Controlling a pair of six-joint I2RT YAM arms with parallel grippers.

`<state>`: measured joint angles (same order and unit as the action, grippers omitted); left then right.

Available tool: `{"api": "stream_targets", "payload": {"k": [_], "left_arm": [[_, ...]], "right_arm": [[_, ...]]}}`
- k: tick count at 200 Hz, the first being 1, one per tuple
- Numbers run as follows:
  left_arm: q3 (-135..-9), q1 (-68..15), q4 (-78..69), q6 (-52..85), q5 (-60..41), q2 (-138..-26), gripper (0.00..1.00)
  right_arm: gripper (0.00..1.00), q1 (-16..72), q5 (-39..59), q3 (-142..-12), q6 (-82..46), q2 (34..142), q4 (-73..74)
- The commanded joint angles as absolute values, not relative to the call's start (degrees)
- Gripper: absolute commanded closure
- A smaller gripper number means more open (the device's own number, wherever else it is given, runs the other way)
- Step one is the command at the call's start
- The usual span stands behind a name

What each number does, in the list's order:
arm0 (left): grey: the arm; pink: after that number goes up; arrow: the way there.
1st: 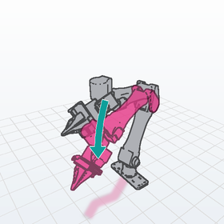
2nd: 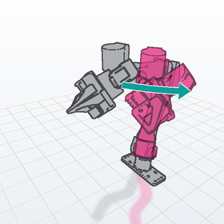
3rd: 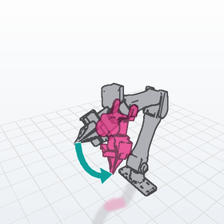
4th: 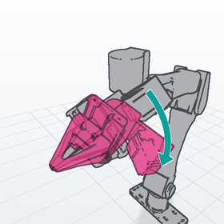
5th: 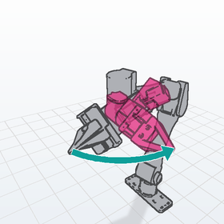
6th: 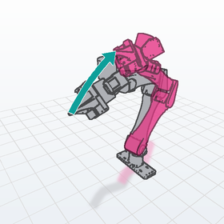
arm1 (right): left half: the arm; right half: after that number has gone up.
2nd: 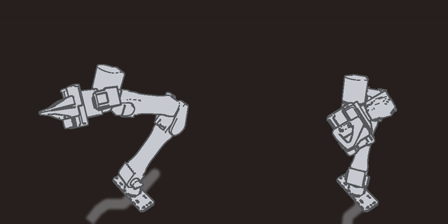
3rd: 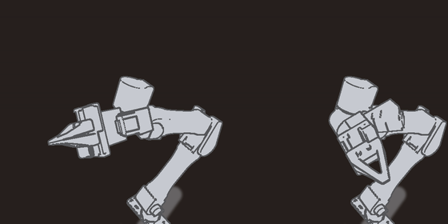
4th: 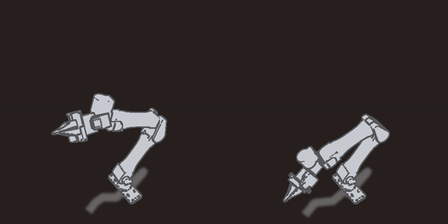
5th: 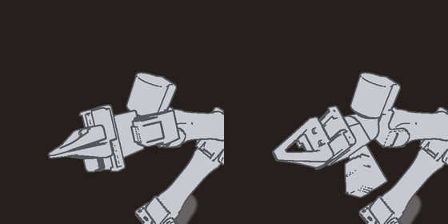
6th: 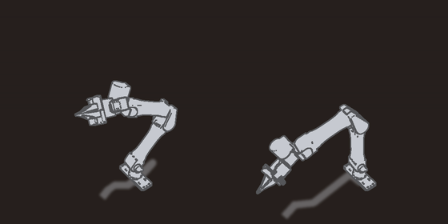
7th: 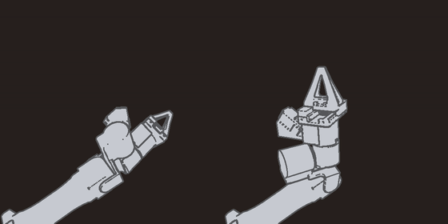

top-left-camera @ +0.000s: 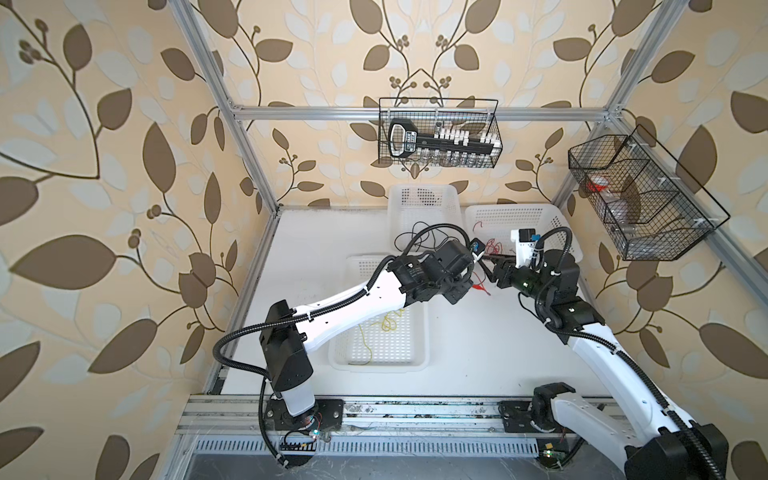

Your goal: Untangle the cables

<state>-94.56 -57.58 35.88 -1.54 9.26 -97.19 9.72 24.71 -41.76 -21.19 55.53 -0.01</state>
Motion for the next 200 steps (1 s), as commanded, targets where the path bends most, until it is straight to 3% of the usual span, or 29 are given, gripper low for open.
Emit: {"api": "stream_targets", "payload": {"k": [1, 58, 110, 160, 200], "left_arm": [[-93.7, -55.9, 37.5, -7.9, 6.9, -92.8, 1.00], [-87.9, -49.0, 34.7, -9.7, -6.0, -87.2, 1.00], [-87.1, -46.6, 35.4, -14.1, -16.3, -85.4, 1.00], [-88.0, -46.5, 39.1, -17.9, -19.7, -82.9, 1.00], [-87.4, -46.5, 39.5, -18.5, -22.9, -80.2, 1.00]], "right_arm": [[0.45, 11.3, 32.3, -43.5, -16.6, 55.2, 1.4], [0.45, 15.0, 34.7, -45.0, -11.6, 53.3, 1.1], [0.41, 27.6, 19.3, -45.7, 0.2, 50.4, -1.0], [0.41, 28.2, 12.9, -45.7, 3.8, 51.9, -2.2], [0.41, 28.2, 15.8, -45.1, 4.8, 53.0, -1.9]]}}
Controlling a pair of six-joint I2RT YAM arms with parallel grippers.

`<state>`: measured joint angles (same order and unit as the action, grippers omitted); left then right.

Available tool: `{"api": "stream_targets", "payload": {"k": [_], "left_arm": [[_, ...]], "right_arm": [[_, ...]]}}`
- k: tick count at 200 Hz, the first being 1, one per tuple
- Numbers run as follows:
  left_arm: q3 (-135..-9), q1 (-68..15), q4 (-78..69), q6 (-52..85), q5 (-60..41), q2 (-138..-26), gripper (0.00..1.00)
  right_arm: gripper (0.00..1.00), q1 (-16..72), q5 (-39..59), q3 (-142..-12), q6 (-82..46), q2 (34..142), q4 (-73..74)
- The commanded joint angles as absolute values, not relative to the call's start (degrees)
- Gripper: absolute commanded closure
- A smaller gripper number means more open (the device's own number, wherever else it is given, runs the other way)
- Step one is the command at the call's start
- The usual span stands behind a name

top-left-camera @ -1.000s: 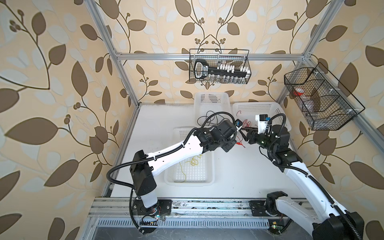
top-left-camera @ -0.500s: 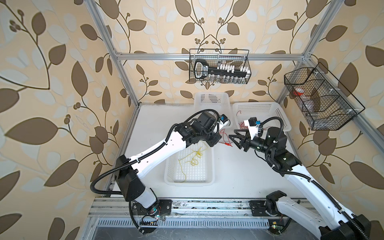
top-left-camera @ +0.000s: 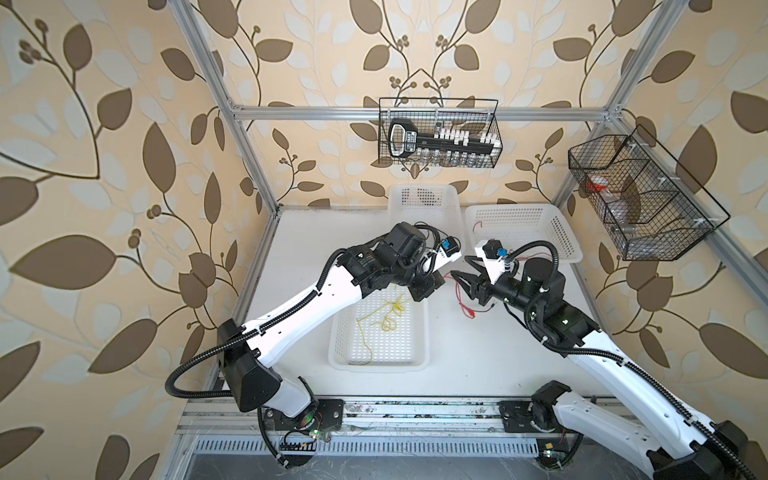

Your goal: Untangle the cables

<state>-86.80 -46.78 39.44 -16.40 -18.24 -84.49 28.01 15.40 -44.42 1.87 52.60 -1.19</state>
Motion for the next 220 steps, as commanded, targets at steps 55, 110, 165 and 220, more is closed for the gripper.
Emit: {"api": "stream_targets", "payload": {"k": [55, 110, 165, 220], "left_arm": [[-87.5, -45.9, 41.0, -19.8, -22.3, -80.0, 1.00], [-86.8, -44.1, 41.2, -19.4, -20.9, -80.8, 1.00], [-88.3, -43.7, 41.2, -19.8, -22.4, -82.0, 1.00], [-90.1, -43.7, 41.6, -19.8, -24.9, -85.0, 1.00]], "right_arm": [[0.41, 28.2, 12.6, -44.4, 2.9, 50.8, -0.4], [0.43, 28.2, 7.4, -47.2, 0.0, 46.5, -6.1], [0.39, 29.3, 14.0, -46.9, -0.5, 45.8, -7.1], [0.32, 33.4, 13.7, -46.1, 2.0, 47.9, -6.6]]}}
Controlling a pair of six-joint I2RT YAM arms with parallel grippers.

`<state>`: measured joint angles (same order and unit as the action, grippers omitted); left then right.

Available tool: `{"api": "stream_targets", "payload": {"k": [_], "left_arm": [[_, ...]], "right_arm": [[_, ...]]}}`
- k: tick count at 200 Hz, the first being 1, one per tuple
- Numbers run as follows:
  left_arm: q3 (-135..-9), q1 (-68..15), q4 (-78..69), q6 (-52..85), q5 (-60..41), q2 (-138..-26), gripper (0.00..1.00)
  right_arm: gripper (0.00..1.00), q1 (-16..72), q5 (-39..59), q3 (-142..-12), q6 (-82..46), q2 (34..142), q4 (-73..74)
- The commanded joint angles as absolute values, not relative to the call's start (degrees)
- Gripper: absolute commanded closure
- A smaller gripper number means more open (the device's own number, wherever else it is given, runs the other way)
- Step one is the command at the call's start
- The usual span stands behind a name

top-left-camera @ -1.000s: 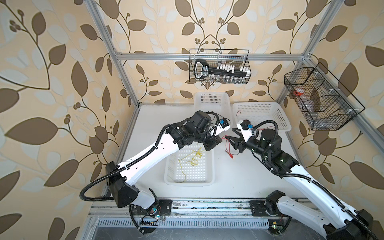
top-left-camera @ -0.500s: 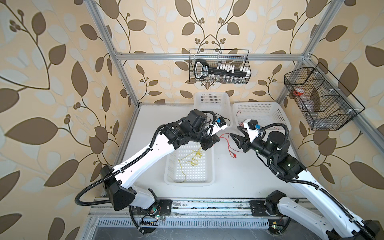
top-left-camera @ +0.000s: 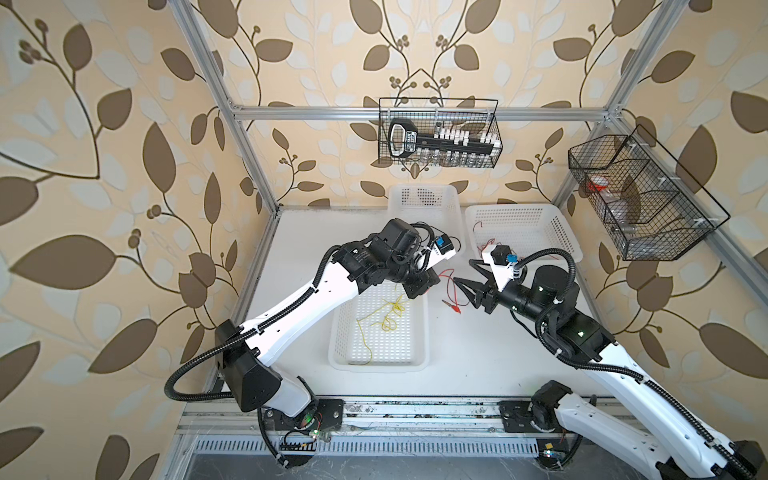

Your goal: Untangle the cables

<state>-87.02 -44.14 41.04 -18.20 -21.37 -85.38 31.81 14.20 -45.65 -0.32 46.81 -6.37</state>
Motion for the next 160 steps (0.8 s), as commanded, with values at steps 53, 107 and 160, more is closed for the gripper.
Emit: {"api": "stream_targets", "payload": {"k": [53, 107, 160], "left_arm": [[-89.6, -43.7, 41.7, -20.1, -26.1, -83.4, 1.00], [-88.2, -43.7, 39.9, -19.9, -29.8, -80.2, 1.00], [-85.2, -43.7, 37.4, -19.0, -30.8, -77.2, 1.00]], "right_arm": [[0.29, 33.5, 9.3, -43.0, 3.4, 49.9, -1.8], [0.30, 33.5, 8.8, -43.0, 3.6, 54.3, 1.0], [0.38, 33.5, 6.3, -42.2, 3.8, 56.0, 4.3]]}}
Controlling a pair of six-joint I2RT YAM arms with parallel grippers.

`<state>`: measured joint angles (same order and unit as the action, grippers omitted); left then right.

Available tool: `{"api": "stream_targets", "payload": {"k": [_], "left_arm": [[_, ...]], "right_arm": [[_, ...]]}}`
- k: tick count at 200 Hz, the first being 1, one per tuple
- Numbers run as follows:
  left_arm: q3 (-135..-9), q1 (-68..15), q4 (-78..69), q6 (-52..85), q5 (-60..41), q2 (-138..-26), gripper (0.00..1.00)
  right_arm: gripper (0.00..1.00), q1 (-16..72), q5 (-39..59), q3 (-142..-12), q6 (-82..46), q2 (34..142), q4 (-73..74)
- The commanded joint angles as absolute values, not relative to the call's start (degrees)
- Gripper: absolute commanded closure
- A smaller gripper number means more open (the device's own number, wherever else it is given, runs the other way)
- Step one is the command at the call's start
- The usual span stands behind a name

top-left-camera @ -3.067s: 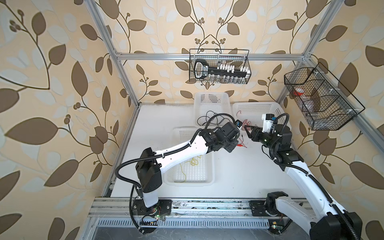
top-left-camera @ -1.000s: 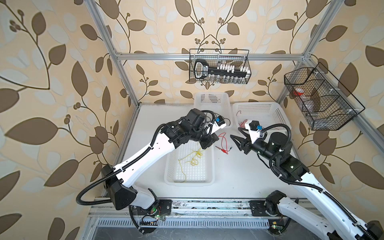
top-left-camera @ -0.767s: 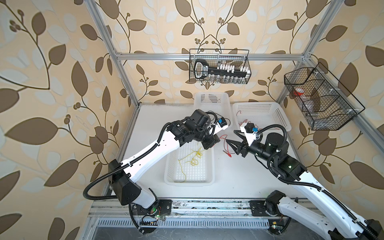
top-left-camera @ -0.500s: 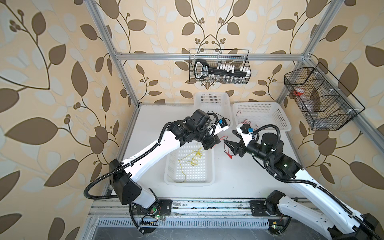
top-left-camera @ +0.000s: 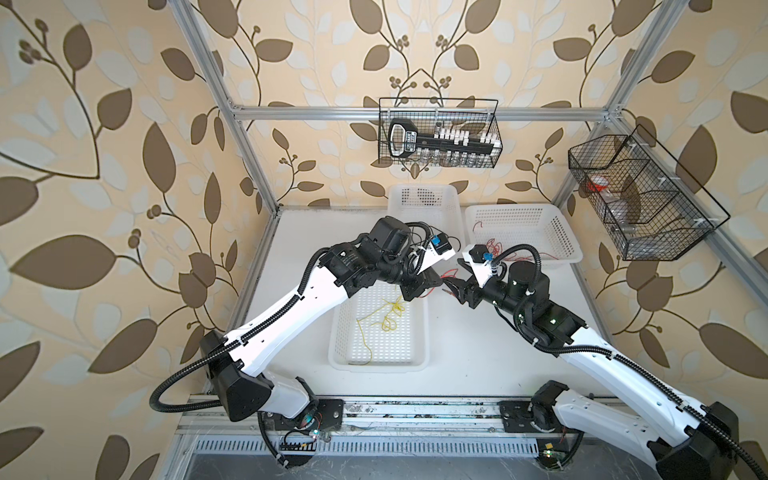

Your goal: Untangle the cables

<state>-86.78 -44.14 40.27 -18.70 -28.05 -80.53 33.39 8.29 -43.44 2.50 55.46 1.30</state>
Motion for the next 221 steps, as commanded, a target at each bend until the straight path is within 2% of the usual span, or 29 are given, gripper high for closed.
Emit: {"api": "stream_targets", "payload": {"k": [1, 19, 31, 41, 57, 97, 106, 121, 125, 129, 138, 146, 149, 221], "left_arm": [[-85.1, -43.7, 37.3, -19.0, -30.8, -77.2, 1.00], [-83.6, -43.6, 35.8, -18.4, -30.2, -76.0, 1.00], [-82.4, -43.6, 34.5, -17.7, -29.6, -75.4, 1.00], [-81.2, -43.6, 32.9, -16.8, -28.8, -74.9, 1.00], [-78.7, -43.5, 29.8, -14.5, -27.7, -74.2, 1.00], [-71.8, -43.5, 21.0, -8.4, -24.7, -72.3, 1.00], [-70.7, -43.5, 19.3, -6.7, -22.6, -72.0, 0.77], [-68.5, -43.5, 16.1, -3.7, -20.4, -71.4, 0.80], [-67.8, -43.5, 15.1, -2.9, -20.0, -71.1, 0.78], [-67.1, -43.5, 13.9, -2.1, -19.6, -70.9, 0.68], [-65.5, -43.5, 11.5, -0.4, -18.3, -70.2, 0.32], [-64.0, -43.5, 9.5, 0.8, -17.0, -69.5, 0.06], [-63.5, -43.5, 8.8, 1.3, -16.6, -69.2, 0.02], [-56.7, -43.5, 6.5, 6.0, -5.5, -62.3, 0.01]], "right_arm": [[0.38, 33.5, 6.3, -42.2, 3.7, 56.0, 4.4], [0.54, 33.6, 6.3, -42.3, 3.2, 56.4, 4.6], [0.75, 33.5, 6.7, -42.6, 2.8, 56.6, 4.3], [0.87, 33.5, 6.9, -42.7, 2.4, 56.5, 4.2], [0.99, 33.5, 7.0, -43.1, 1.9, 56.2, 4.1], [1.00, 33.6, 3.4, -45.2, 0.8, 56.1, 2.3], [1.00, 33.6, 1.0, -46.1, 0.6, 56.0, 1.5], [1.00, 33.4, -3.8, -47.5, 0.2, 56.1, 0.4], [1.00, 33.3, -5.4, -47.9, 0.0, 56.2, 0.1], [1.00, 33.2, -7.2, -48.5, -0.2, 56.2, -0.2], [1.00, 32.6, -10.4, -49.6, -0.5, 56.7, -1.1], [1.00, 31.8, -12.4, -50.4, -0.8, 57.0, -1.5], [1.00, 31.5, -13.0, -50.7, -0.8, 57.2, -1.6], [1.00, 17.2, -21.5, -56.5, -3.6, 61.3, -0.1]]}}
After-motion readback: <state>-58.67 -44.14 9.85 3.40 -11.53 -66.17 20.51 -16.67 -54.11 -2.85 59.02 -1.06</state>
